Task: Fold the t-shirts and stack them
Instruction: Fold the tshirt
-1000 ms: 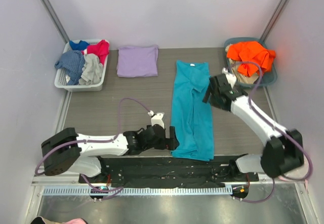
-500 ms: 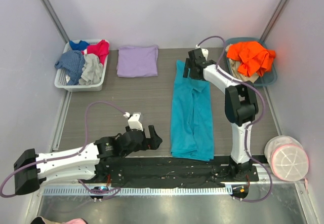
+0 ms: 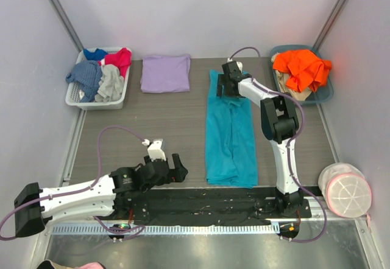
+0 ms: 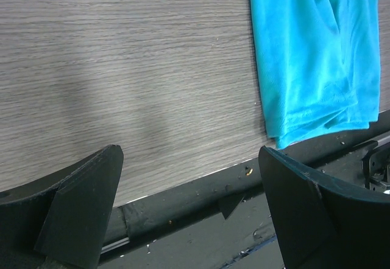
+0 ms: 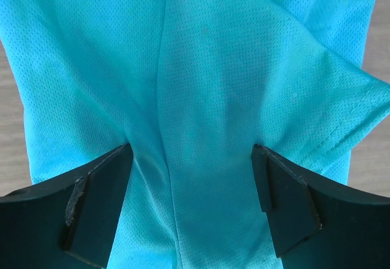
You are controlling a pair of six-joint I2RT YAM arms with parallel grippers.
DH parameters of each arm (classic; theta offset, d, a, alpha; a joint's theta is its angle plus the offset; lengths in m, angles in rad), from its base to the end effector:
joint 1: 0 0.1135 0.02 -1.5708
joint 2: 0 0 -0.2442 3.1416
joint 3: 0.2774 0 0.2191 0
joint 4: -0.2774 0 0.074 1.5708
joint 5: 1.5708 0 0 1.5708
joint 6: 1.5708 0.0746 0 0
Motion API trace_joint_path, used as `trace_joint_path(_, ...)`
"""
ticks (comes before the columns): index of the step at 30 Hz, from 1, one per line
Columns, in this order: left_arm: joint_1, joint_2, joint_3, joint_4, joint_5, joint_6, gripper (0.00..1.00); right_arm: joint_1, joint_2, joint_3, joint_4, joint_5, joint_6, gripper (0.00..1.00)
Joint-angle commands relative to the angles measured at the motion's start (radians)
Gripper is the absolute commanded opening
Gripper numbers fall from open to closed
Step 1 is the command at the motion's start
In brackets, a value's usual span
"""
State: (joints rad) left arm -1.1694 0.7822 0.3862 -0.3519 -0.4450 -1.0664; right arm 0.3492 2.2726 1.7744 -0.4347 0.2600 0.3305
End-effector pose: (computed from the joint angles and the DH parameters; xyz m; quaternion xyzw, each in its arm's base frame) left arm 0.0952 -0.1421 0.1636 -0.0421 0.8973 -0.2623 0.3525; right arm 0.4561 0.1457 0.1346 0.0318 0.9419 -0.0124 0.3342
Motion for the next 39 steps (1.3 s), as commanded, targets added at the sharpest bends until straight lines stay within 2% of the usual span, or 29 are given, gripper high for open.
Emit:
trace_joint_path(1, 0.001, -0.015, 0.000, -0.013, -0.046, -0.021, 0.99, -0.001, 0.091, 0.085, -0.025, -0.076, -0.033, 0.88)
trace_joint_path(5, 0.002, -0.027, -0.001, -0.027, -0.052, -0.029, 1.00, 0.016, 0.177, 0.222, -0.094, -0.096, -0.045, 0.88)
trace_joint_path(10, 0.001, -0.054, -0.006, -0.059, -0.070, -0.041, 1.00, 0.054, 0.240, 0.315, -0.127, -0.097, -0.030, 0.88)
trace_joint_path(14, 0.001, -0.077, -0.007, -0.079, -0.081, -0.044, 1.00, 0.079, 0.287, 0.422, -0.168, -0.071, 0.036, 0.89)
trace_joint_path(23, 0.001, -0.153, -0.015, -0.147, -0.101, -0.056, 1.00, 0.097, 0.332, 0.471, -0.190, -0.024, 0.203, 0.89)
trace_joint_path(27, 0.001, -0.204, -0.020, -0.191, -0.113, -0.060, 1.00, 0.100, 0.280, 0.447, -0.159, 0.010, 0.203, 0.89)
trace_joint_path(34, 0.001, -0.259, -0.038, -0.185, -0.121, -0.053, 1.00, 0.094, 0.004, 0.392, -0.099, 0.048, 0.107, 0.89)
trace_joint_path(37, 0.001, -0.233, -0.033, -0.154, -0.115, -0.037, 1.00, 0.094, -0.091, 0.327, -0.119, 0.067, 0.067, 0.90)
trace_joint_path(39, 0.001, -0.193, -0.024, -0.122, -0.106, -0.021, 1.00, 0.096, -0.191, 0.225, -0.127, 0.070, 0.038, 0.90)
